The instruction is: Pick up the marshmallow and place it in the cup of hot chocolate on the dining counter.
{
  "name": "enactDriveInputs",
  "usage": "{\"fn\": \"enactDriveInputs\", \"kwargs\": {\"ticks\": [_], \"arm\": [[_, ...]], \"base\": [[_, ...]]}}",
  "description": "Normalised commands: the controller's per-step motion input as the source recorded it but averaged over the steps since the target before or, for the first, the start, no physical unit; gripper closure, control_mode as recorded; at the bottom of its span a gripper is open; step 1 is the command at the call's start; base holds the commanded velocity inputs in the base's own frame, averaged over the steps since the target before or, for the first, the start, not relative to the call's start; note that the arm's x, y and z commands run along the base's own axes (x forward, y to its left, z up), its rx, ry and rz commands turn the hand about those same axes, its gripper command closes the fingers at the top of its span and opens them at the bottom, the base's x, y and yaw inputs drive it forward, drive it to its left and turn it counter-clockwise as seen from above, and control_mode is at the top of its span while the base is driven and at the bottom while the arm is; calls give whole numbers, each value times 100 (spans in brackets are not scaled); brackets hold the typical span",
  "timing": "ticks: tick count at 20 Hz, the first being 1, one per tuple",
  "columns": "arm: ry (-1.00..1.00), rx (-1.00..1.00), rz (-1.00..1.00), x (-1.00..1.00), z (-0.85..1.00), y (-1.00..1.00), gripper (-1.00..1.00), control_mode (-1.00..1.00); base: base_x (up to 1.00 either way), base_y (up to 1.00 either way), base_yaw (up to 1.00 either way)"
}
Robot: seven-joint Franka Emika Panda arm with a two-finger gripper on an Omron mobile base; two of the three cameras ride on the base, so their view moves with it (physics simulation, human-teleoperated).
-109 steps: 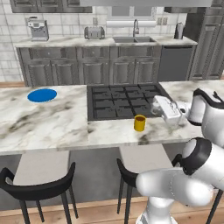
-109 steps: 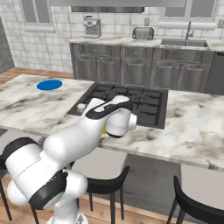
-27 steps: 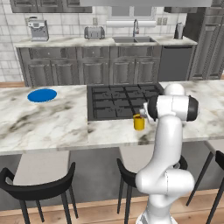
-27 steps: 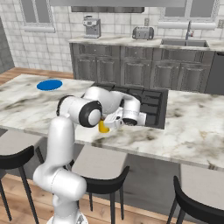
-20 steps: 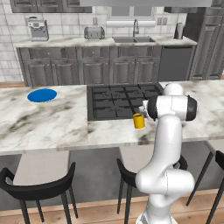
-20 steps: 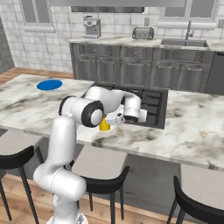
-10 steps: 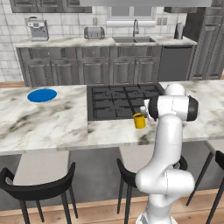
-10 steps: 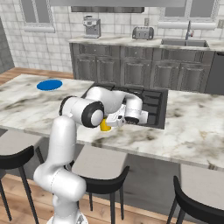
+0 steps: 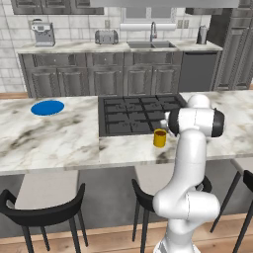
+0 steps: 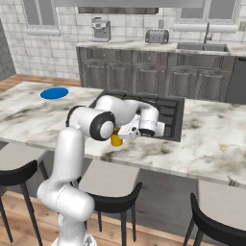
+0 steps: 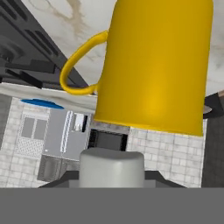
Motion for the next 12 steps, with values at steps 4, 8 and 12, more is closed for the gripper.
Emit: {"fn": "enactDriveInputs", "kwargs": {"ticks": [4, 8, 12], "arm": [[0, 0, 0, 0, 0, -6, 100, -100], [0, -1, 0, 0, 0, 7, 100, -100], [0, -5, 0, 0, -1, 26, 100, -100]], "base": [[0, 0, 0], [0, 0, 0], [0, 0, 0]]}}
